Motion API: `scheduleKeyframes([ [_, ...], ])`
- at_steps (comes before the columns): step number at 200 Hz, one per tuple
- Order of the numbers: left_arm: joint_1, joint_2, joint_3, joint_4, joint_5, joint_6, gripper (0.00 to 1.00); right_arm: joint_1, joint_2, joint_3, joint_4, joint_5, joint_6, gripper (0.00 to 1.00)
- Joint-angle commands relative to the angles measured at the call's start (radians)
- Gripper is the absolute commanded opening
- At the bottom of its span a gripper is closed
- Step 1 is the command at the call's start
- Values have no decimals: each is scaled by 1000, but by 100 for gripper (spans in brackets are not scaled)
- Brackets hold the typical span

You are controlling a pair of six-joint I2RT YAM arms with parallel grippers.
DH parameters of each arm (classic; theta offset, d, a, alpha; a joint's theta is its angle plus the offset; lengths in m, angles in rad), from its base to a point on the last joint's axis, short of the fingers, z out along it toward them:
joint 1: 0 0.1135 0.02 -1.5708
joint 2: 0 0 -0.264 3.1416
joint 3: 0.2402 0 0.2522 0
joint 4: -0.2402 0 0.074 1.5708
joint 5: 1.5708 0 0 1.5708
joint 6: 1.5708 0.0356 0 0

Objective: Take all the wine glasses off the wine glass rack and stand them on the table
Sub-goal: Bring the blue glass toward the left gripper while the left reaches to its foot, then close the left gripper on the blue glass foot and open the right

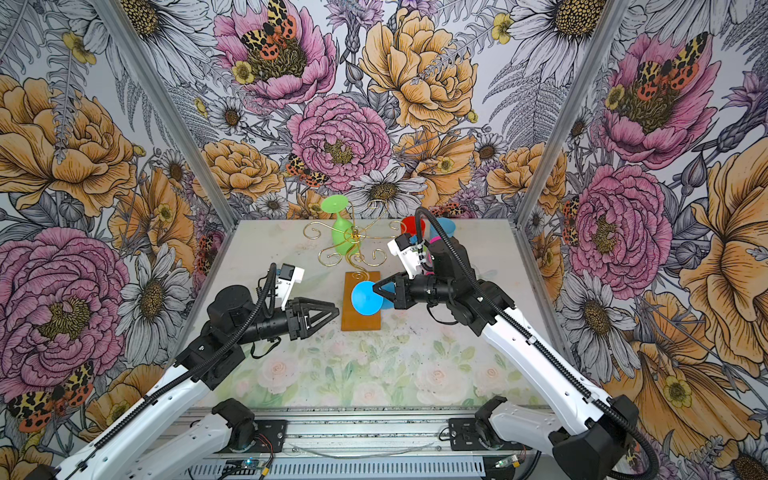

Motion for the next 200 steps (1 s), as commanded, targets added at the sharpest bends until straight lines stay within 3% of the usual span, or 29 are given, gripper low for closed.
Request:
scheduleKeyframes([
  [1,10,18,-16,104,69,-43,68,19,7,35,77,-41,7,0],
  [62,11,76,-2,165,120,-65,49,54,28,33,124,-56,19,0],
  [108,10,83,-1,190,129,-78,45,63,45,27,152,-78,25,0],
  [166,12,90,-7,208,141,-90,22,65,46,9,163,-70,22,0],
  [200,16,89,-7,204,149,-89,16,64,51,6,163,-75,21,0],
])
